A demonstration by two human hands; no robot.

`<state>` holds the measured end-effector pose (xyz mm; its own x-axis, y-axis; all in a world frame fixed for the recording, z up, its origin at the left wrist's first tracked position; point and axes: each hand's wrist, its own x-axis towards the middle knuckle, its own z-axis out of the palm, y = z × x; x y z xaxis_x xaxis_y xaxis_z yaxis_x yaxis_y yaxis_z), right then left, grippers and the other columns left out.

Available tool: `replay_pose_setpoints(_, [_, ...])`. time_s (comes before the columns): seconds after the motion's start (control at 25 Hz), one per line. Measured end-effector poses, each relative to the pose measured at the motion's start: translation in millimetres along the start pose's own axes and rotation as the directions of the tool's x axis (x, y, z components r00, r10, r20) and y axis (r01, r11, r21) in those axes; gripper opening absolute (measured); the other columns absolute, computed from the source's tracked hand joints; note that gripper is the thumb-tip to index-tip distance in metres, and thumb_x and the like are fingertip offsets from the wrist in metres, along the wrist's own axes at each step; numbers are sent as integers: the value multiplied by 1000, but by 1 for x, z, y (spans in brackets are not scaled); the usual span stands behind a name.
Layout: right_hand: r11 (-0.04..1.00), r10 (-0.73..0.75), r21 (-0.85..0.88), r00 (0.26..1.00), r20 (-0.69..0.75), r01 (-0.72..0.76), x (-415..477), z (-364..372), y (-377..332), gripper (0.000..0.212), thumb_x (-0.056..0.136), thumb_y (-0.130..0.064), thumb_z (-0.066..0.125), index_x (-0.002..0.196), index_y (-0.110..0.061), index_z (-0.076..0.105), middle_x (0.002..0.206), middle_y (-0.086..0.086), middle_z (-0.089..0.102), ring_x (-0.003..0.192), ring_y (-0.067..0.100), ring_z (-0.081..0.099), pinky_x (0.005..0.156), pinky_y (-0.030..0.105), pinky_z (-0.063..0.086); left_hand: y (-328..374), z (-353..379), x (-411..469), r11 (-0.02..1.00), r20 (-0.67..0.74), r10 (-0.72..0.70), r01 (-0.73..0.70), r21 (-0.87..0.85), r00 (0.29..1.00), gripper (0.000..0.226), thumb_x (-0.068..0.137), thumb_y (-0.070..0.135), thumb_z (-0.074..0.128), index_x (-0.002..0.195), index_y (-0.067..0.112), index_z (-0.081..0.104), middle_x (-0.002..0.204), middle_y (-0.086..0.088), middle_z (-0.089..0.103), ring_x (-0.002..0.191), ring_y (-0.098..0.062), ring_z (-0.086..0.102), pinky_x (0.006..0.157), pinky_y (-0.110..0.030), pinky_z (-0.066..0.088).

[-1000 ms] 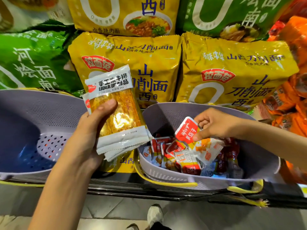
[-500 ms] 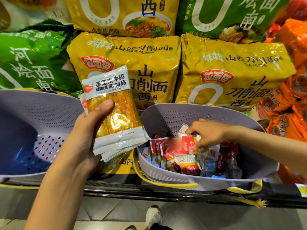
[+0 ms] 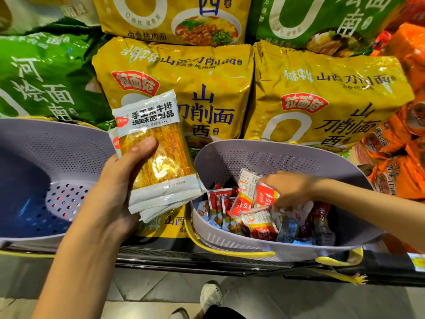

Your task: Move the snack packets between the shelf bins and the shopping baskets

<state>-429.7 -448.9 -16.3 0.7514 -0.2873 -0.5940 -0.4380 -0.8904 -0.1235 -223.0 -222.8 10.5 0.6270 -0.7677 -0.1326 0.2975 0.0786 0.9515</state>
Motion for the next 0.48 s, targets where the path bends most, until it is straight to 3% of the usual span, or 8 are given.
replay_pose_setpoints(0.08, [986,-13,166,1000,10,11,2,-2,10,17,74,-9,70,87,-3,63,82,13,67,67,14,58,57,27,40,0,0,-1,1000,12,1,0,-10,1000,56,43,64,81,88,31,75,104,2,71,112,-24,62,102,-49,44])
replay_pose_setpoints(0.16, [972,-27,234,999,46,16,1,-4,10,13,73,-13,75,69,-11,62,66,3,66,52,3,54,51,21,40,1,1,-2,1000,17,4,-4,-18,1000,56,42,63,81,88,31,75,103,2,71,115,-26,60,103,-50,42])
replay_pose_setpoints(0.24, [993,-11,114,999,49,5,1,2,3,22,70,-27,78,66,-13,63,62,-3,63,51,3,53,48,22,37,2,1,-3,1000,19,7,-7,-16,1000,56,42,64,81,87,32,75,103,3,71,116,-26,60,104,-50,42])
replay_pose_setpoints(0.36, [985,48,-163,997,-62,-58,2,19,-13,36,65,-42,74,81,-12,64,77,2,63,68,16,57,54,28,37,4,1,-5,1000,23,6,-6,-22,1000,56,42,64,82,87,31,76,104,1,71,117,-27,59,104,-51,41])
replay_pose_setpoints(0.48, [990,82,-108,989,-122,-95,-1,14,-16,32,64,-39,74,66,-13,55,64,-2,56,59,13,51,53,30,37,4,0,-6,1000,14,6,-5,-26,1000,57,41,64,83,87,31,76,110,-1,69,117,-27,58,105,-51,41])
